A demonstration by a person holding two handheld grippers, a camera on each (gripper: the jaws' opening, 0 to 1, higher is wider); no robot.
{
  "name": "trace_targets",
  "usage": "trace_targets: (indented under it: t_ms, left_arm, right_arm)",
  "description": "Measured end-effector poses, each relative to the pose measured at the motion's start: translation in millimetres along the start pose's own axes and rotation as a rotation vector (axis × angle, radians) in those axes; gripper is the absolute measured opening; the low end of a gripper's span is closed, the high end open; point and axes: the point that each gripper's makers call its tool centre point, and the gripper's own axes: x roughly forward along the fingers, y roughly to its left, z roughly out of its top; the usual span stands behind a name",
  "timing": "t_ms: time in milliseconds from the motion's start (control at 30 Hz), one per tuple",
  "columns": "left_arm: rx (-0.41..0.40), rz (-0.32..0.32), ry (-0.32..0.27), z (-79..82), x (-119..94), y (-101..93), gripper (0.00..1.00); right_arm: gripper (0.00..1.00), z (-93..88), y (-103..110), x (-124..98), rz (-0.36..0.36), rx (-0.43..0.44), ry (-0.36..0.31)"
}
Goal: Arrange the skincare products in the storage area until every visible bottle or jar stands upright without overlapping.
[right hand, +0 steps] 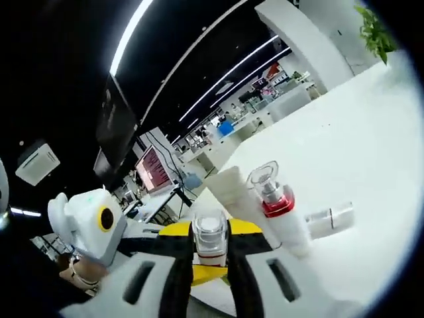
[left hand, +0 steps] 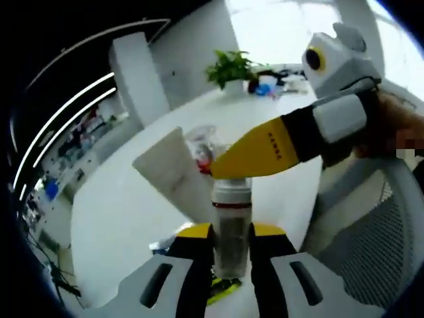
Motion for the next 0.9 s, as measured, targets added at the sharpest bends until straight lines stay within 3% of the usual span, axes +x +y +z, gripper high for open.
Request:
trace_targets:
  t_ms: [133, 367, 433, 533, 600, 633, 733, 800, 900]
  left_arm:
    - [-0.02, -0.053, -0.009, -1.8, 3, -1.8, 0.17]
    - [-0.184, -0.33, -0.112, 5.3, 7, -24.3, 0.17]
    - [-0.152, -0.387, -0.141, 4.2, 9, -26.9, 0.17]
    - [-0.194, -0.459, -0.142, 5.2, 8, -33.3, 0.17]
    - [-0.179, -0.469, -0.144, 7.0, 10, -32.2, 0.17]
    - [-0.126, -0.511, -0.146, 7.2, 9, -37.4, 0.17]
    - [-0.09, -0.561, -0.16, 11.2, 11, -43.4, 0.17]
    - [-0.079, -0.552, -0.174, 14.0, 14, -41.8, 0.17]
    - [-0.145, -0.554, -0.21, 20.3, 20, -37.3, 0.17]
  right_arm:
    - [0.19, -2.1, -4, -2, 0.014, 0.025, 0.01]
    - [0.23, 3.3, -2, -10, 0.075, -0.03, 0.03]
    - [0.28, 4.3, -4, -10, 0.075, -0.058, 0.033]
    - [0.29, 4.9, -4, -10, 0.09, -0.12, 0.046]
    - [0.29, 8.2, -1, -10, 0.106, -0.14, 0.038]
    - [0.29, 9.7, 0, -10, 0.108, -0.143, 0.033]
    - [0.25, 9.9, 0, -11, 0.113, -0.184, 0.045]
    - [0.25, 10.6, -1, -11, 0.11, -0.191, 0.044]
    - [0.26, 9.0, -4, -12, 0.092, -0.207, 0.062]
